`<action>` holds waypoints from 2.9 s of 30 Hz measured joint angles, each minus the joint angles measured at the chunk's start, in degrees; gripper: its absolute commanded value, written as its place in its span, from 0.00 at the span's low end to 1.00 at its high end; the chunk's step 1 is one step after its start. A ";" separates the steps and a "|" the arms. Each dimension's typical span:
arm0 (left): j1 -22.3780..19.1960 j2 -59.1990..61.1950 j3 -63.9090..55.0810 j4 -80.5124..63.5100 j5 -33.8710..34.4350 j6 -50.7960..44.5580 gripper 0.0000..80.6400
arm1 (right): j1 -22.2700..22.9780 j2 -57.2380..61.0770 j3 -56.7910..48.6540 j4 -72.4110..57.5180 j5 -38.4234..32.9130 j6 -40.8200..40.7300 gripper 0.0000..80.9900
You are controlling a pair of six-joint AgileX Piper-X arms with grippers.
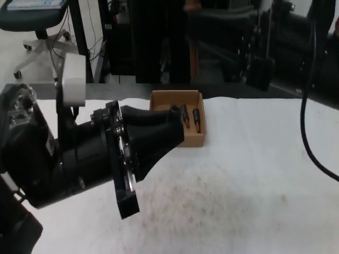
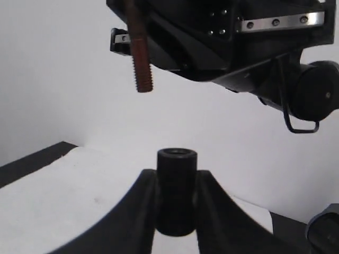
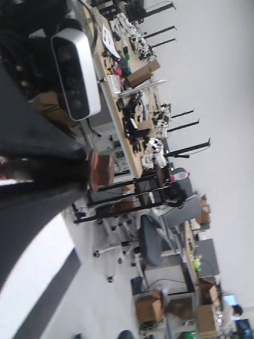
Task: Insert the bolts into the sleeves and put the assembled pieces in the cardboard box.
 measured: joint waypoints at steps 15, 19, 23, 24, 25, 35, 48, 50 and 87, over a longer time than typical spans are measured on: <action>0.14 0.00 0.00 -1.96 -11.20 0.00 0.00 | 2.14 0.12 0.00 -3.93 1.35 -1.11 0.01; 0.14 0.00 0.00 -2.07 -8.76 0.00 0.00 | 5.78 1.39 0.00 -3.93 2.65 -4.97 0.01; 0.14 0.00 0.00 -2.86 -8.17 0.00 0.00 | 6.45 2.33 0.00 -3.93 2.93 -5.56 0.01; 0.14 0.00 0.00 -4.14 -8.19 0.00 0.00 | 6.45 2.31 0.00 -3.93 2.92 -5.56 0.01; 0.14 0.00 0.00 -5.01 -8.19 0.00 0.00 | 6.45 2.31 0.00 -3.93 2.92 -5.56 0.01; 0.14 0.00 0.19 -7.93 -8.19 0.00 0.00 | 6.45 2.31 0.00 -3.32 3.17 -6.25 0.01; 0.14 0.00 0.28 -7.93 -6.55 0.00 0.00 | 6.45 2.31 0.00 -2.15 3.12 -6.38 0.01; 0.14 0.00 0.28 -7.93 -6.24 0.00 0.00 | 6.45 2.31 0.00 -2.15 3.12 -6.38 0.01; 0.14 -0.08 0.51 -7.06 -6.09 -0.07 0.00 | 9.16 2.31 -0.12 2.06 6.62 -11.60 0.01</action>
